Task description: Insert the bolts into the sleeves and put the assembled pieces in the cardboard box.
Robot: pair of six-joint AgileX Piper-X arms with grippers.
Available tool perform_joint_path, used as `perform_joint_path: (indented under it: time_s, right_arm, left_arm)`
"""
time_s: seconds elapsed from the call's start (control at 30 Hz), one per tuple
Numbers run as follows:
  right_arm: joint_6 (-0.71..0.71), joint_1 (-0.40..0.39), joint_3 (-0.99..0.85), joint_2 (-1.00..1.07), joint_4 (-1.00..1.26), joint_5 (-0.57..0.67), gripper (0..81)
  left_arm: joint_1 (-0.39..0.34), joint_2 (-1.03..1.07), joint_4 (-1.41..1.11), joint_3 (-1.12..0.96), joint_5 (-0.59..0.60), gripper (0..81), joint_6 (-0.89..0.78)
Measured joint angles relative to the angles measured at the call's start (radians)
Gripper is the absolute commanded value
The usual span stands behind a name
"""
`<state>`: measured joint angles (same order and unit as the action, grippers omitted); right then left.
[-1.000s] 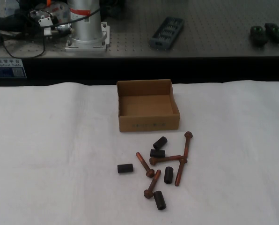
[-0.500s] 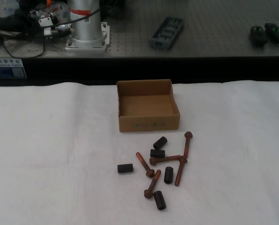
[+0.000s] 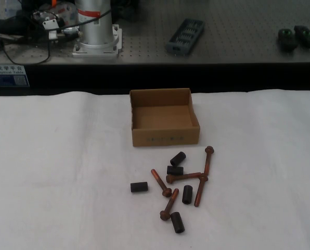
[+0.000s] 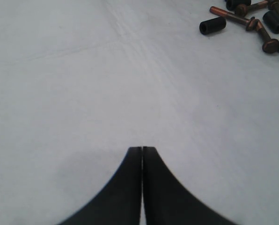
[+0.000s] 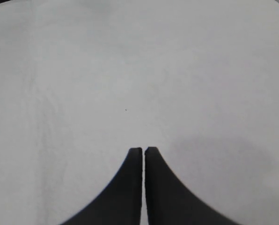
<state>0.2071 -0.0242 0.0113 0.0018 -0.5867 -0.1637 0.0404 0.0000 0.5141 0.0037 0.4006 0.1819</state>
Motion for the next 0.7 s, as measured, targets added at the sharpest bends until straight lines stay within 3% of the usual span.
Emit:
perform_joint_path:
  time_s: [0.43, 0.6, 0.7]
  right_arm:
    - [0.009, 0.000, 0.000, 0.000, 0.000, -0.001, 2.8]
    - [0.253, 0.000, 0.000, 0.000, 0.029, 0.033, 2.8]
    - [0.308, 0.000, 0.000, 0.000, 0.046, 0.049, 2.8]
  left_arm:
    - [0.000, 0.000, -0.005, 0.000, 0.000, 0.7, 0.000]
    - [0.000, 0.000, -0.040, 0.006, 0.024, 0.7, -0.152]
    - [0.000, 0.000, -0.074, 0.007, 0.051, 0.7, -0.300]
